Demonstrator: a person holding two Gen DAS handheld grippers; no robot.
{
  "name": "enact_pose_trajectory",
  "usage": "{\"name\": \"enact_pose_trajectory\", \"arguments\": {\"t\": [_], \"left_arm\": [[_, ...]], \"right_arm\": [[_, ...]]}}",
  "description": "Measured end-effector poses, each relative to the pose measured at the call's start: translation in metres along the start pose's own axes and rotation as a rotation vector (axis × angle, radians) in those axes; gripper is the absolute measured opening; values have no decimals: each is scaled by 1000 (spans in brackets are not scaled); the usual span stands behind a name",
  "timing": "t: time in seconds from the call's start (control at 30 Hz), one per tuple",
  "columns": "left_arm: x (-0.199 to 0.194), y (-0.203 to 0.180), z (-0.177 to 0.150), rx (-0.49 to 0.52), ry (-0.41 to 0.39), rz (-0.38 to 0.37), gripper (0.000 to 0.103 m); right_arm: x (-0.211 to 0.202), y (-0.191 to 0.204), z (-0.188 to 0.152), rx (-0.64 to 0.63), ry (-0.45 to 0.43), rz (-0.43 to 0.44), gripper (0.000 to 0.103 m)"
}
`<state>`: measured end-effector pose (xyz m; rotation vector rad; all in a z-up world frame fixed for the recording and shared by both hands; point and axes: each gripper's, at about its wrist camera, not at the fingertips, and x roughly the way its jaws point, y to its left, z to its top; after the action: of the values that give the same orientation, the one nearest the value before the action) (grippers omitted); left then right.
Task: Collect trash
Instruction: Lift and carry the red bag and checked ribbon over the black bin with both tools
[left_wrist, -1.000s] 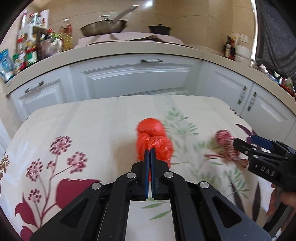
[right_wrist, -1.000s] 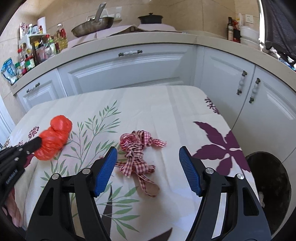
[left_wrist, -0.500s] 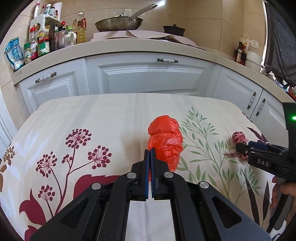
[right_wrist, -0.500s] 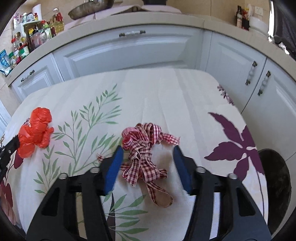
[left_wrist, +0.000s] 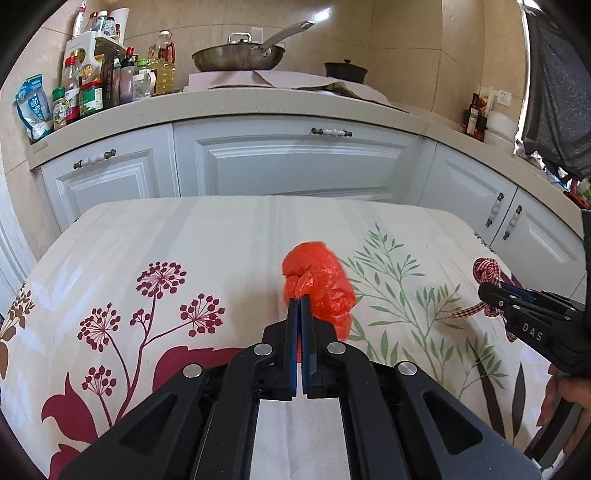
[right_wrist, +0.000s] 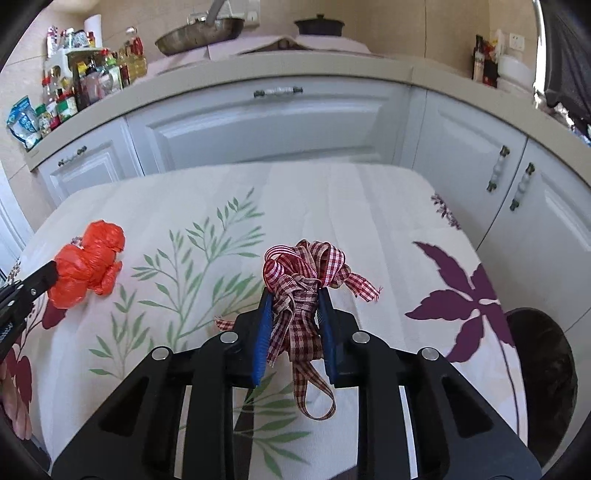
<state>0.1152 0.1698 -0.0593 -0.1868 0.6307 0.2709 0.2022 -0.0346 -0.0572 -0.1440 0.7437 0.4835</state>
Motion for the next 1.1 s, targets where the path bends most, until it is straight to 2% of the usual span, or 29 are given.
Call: {"name": "enact_pose_trajectory", "arguments": {"t": [0.67,1.1], "left_arm": [[-46,-18,5,22,-85,-44,1],[-66,-53,5,58,-129,-106,1]], "right_arm": [[-62,-4,-8,21,-133,-22,23],[-107,-33,-24,72,-218,-71,23]]}}
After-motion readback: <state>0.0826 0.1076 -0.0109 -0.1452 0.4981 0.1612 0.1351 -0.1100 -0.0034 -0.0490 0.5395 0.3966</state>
